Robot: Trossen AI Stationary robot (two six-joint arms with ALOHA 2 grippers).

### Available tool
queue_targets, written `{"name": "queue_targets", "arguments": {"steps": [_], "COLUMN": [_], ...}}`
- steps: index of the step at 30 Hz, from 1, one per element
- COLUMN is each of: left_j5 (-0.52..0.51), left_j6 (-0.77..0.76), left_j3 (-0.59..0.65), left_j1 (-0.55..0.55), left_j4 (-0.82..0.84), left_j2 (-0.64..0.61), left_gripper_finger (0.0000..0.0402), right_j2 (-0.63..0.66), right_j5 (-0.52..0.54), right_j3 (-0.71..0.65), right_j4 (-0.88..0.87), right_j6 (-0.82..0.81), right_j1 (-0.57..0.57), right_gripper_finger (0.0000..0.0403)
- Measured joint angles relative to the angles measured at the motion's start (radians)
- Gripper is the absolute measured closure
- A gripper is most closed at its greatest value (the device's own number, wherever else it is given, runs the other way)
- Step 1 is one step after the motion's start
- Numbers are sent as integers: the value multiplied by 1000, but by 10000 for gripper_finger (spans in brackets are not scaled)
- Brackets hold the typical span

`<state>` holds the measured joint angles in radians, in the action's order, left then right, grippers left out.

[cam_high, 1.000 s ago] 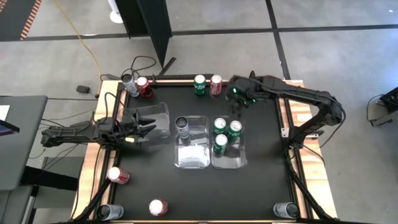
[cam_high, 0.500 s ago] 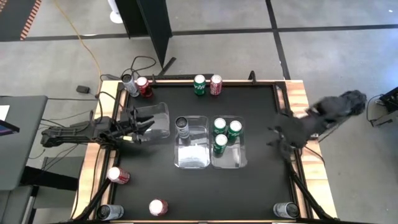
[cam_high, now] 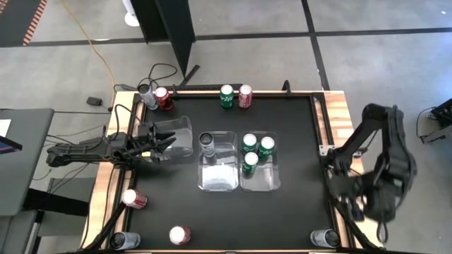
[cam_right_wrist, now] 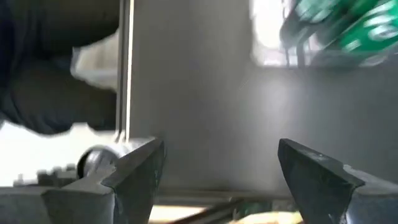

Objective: Sort soda cans
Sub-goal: Put the bottom right white and blue soda can into the center transparent bin

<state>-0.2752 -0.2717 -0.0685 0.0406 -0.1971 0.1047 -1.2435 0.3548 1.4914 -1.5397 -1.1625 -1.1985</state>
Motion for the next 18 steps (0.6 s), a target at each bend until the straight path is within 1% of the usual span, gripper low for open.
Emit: {"name": "queue_targets", "arguments": {"steps": [5,10,12,18], "left_j5": [0,0,0,-2], "left_j6": [-28,-45,-60,-86], "left_j3": [-1,-1,-1,-1], "left_j1": [0,0,0,0], "left_j4": [-1,-2,-2,-3], "left_j2": [0,0,0,0], "left_gripper_finger": [270,270,270,270], "right_j2": [-109,-180,-197,-239], "right_j5": [-138,-281,-303,-304], "right_j3": [0,0,0,0], "right_j4": [78,153,169,209], "right_j6": [-1,-20,-27,-42], "right_j1": [-46,-75,-84,-97], "right_gripper_finger": [72,72,72,72]}}
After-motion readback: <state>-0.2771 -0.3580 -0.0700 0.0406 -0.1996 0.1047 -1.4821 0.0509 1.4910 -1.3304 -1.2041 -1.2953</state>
